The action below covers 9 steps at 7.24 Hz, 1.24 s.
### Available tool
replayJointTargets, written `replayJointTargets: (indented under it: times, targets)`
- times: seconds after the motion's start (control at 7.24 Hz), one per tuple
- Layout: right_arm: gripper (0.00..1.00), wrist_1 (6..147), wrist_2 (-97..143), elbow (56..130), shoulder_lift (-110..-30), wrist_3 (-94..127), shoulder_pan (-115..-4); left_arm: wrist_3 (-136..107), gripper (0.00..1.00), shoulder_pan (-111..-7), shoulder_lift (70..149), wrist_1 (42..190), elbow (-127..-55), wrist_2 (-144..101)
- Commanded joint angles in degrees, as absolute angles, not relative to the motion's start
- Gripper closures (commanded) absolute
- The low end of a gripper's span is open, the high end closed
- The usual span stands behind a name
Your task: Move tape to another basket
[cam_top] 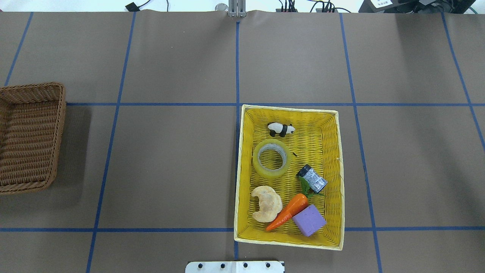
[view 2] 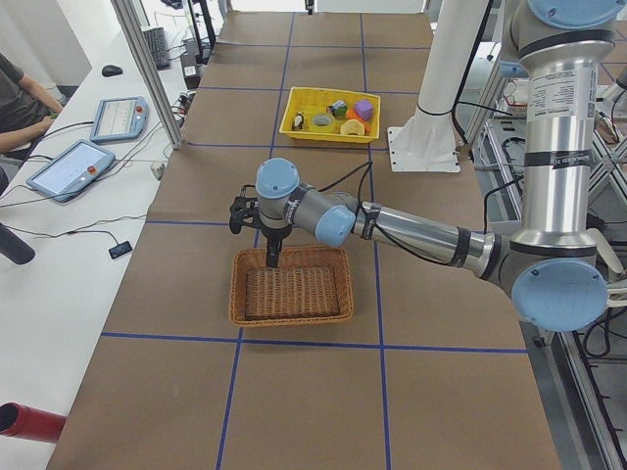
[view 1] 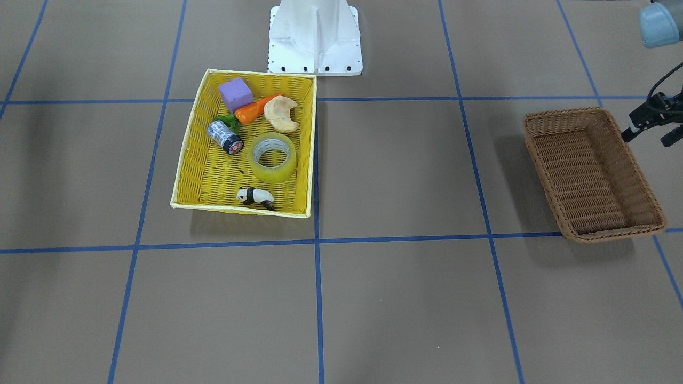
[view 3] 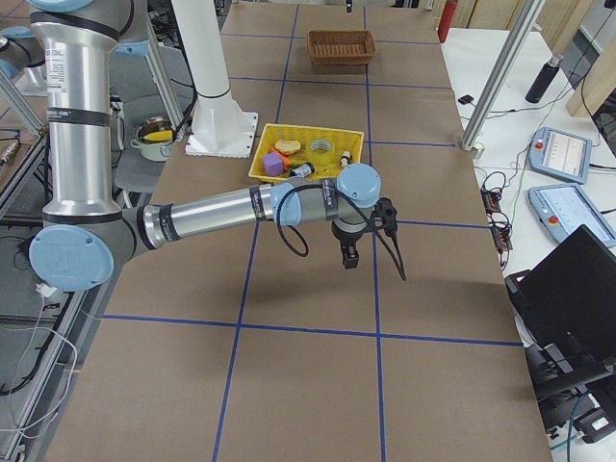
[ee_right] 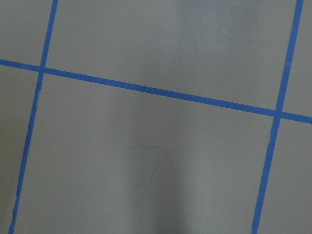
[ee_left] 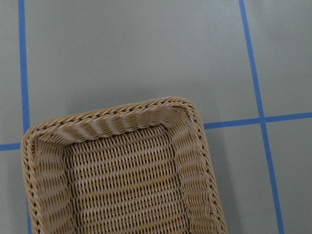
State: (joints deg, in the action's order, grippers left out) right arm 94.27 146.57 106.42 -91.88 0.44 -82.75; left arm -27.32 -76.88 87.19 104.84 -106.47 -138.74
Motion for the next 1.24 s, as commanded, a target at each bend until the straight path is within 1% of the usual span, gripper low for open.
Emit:
replayJointTargets:
  times: [0.0,0.28,0.41,0.69,0.83,0.97,1.1]
  targets:
    - [0.00,94.22,150.11,107.31,-92.02,0.79,-82.71,-27.60,0.02,-76.82,87.01,104.85,-106.18,-138.34]
    - [0.00,94.13,152.93,109.32,-91.67,1.75,-78.16,-27.69,0.02,-76.73,87.10,104.85,-106.17,-138.69]
    - [0.00,92.65,152.67,111.95,-90.80,2.19,-72.04,-27.69,0.02,-76.73,87.01,104.85,-106.69,-138.87]
    - [0.00,81.01,149.53,112.15,-87.29,15.74,-61.85,-27.86,0.02,-76.73,86.92,104.85,-106.61,-138.87]
    - [0.00,77.82,141.24,111.97,-85.36,20.87,-55.09,-27.86,0.02,-76.64,87.01,104.85,-106.18,-138.78]
    - [0.00,77.70,139.15,110.93,-81.51,27.62,-51.28,-27.86,0.02,-76.64,87.01,104.85,-105.91,-138.87]
    - [0.01,77.70,137.83,109.61,-76.78,29.86,-49.07,-27.86,0.02,-76.64,87.10,104.77,-105.82,-138.78]
